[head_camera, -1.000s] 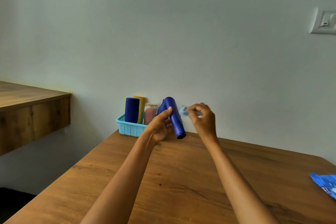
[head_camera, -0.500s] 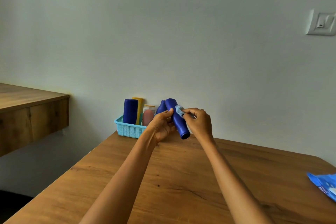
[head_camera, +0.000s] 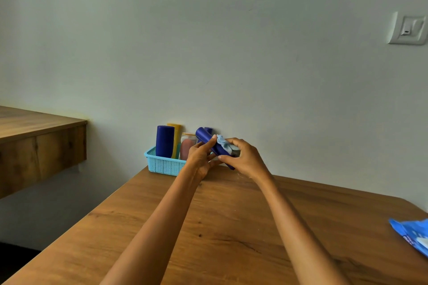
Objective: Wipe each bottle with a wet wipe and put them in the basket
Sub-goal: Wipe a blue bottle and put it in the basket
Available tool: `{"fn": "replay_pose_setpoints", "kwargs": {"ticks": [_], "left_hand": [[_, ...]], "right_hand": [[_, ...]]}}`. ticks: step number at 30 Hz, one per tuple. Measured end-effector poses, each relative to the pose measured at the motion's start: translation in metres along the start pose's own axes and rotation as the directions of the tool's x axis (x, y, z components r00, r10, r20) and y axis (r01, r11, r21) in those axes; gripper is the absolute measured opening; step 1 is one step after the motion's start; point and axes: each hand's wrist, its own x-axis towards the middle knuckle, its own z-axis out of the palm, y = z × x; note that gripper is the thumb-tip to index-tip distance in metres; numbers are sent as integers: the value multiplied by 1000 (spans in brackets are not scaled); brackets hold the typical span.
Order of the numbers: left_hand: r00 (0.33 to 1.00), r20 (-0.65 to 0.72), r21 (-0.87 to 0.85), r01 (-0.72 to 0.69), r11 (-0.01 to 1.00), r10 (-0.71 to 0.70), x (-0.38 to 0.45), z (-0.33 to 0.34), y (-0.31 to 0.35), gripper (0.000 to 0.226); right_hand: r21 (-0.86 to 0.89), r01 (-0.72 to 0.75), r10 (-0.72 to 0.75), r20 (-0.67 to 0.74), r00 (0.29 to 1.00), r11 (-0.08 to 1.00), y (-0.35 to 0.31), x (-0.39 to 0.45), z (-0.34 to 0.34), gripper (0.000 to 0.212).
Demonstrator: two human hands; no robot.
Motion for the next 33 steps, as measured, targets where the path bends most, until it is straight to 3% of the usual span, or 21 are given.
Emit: {"fn": "replay_pose_setpoints", "kwargs": {"ticks": [2, 5, 7, 9, 12, 17, 20, 22, 24, 27, 30, 33], "left_hand": [[999, 30, -6, -21, 1000, 22, 0, -1, 2, 52], [993, 110, -41, -46, 998, 50, 3, -3, 8, 48], [988, 143, -33, -59, 998, 64, 3, -5, 10, 39], [985, 144, 39, -98, 994, 91, 2, -7, 9, 37], [979, 142, 76, -156, 985, 144, -3, -10, 5, 47], [964, 177, -20, -196, 980, 196, -3, -20, 6, 56], [948, 207, -112, -224, 968, 243, -3, -20, 6, 50], [951, 211, -113, -205, 972, 225, -3, -19, 7, 53], [959, 207, -46, -187, 981, 192, -4, -18, 8, 49], [970, 207, 86, -148, 985, 127, -1, -18, 5, 34], [971, 227, 144, -107, 984, 73, 0, -14, -1, 38], [955, 296, 221, -99, 970, 30, 0, -8, -8, 40]], "right_hand": [[45, -12, 14, -45, 999, 999, 1, 1, 0, 37], [387, -126, 178, -100, 979, 914, 1, 1, -4, 15], [664, -210, 287, -6, 958, 718, 0, 1, -9, 13], [833, -277, 292, 146, 945, 480, -5, 0, -12, 20], [895, -373, 292, 299, 909, 244, -14, -3, -7, 22], [884, -453, 285, 408, 867, 114, -13, -7, 2, 31], [855, -498, 256, 453, 854, 146, -10, -8, 0, 32], [819, -501, 266, 435, 860, 281, -9, -7, -2, 24], [773, -432, 348, 289, 892, 465, -6, -4, -4, 12], [737, -310, 484, -26, 875, 600, -2, 2, -11, 9], [594, -205, 398, -215, 892, 778, -3, 6, -12, 15], [476, -148, 293, -247, 923, 867, -8, 10, -3, 33]]}}
